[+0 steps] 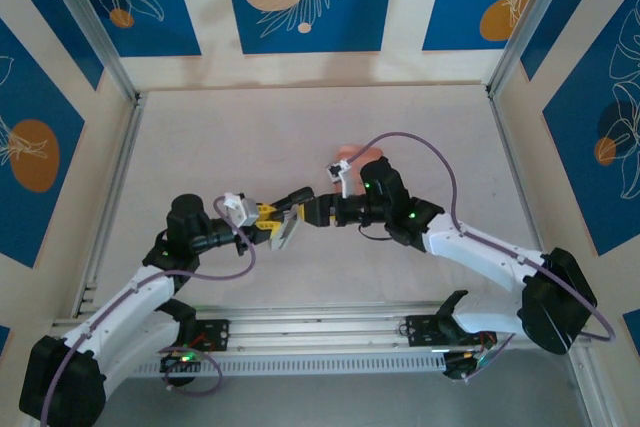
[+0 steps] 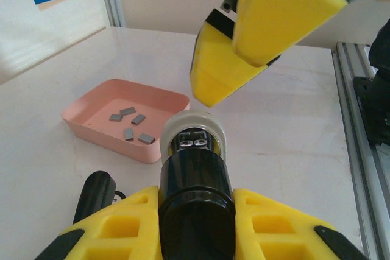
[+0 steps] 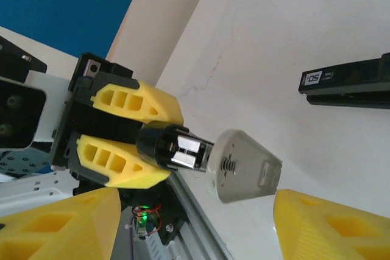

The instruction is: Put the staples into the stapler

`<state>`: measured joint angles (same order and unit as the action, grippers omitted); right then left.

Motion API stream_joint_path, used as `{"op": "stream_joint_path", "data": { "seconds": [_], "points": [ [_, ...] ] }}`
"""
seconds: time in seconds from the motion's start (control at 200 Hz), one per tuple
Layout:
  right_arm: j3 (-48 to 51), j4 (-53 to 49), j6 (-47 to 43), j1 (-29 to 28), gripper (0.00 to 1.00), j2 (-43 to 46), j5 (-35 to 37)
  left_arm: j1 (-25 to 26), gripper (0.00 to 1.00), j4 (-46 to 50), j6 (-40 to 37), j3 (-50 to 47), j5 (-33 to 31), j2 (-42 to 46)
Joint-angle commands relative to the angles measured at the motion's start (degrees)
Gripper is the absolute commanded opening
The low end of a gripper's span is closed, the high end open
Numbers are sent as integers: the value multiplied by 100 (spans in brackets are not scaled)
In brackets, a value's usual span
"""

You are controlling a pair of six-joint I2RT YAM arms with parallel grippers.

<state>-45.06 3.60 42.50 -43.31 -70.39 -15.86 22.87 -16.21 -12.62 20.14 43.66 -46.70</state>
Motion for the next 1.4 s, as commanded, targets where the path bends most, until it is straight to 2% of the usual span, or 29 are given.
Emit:
{"op": "stream_joint_path", "data": {
  "seconds": [0.0,0.385,0.575,0.785,0.955,1.025,1.105,1.165,1.271,1.396],
  "points": [
    [-242,-391,197,7,67,-286,-202,94,2,-221,-371,183,302,18],
    [-186,-570,483,46,58,-909,164,165,1,-389,-430,152,371,91],
    [122,-628,707,79,54,-1118,408,182,0,-907,52,196,452,55],
    [771,-65,1070,34,53,-1081,622,191,0,-1300,488,312,538,15],
    [876,-263,1093,-55,50,-1048,907,191,0,-1466,792,524,682,-78],
    [1036,118,1094,-53,45,-922,718,191,0,-1640,878,541,710,-174],
    [1224,881,1067,-64,45,-767,272,193,0,-1734,834,502,731,-281],
    [1214,1065,1008,-77,45,-690,-5,196,0,-1848,833,451,745,-335],
    [1104,1053,888,-133,42,-543,-269,237,0,-1970,845,379,715,-356],
    [974,721,815,-176,38,-399,-268,308,0,-1974,814,359,601,-372]
  ]
}}
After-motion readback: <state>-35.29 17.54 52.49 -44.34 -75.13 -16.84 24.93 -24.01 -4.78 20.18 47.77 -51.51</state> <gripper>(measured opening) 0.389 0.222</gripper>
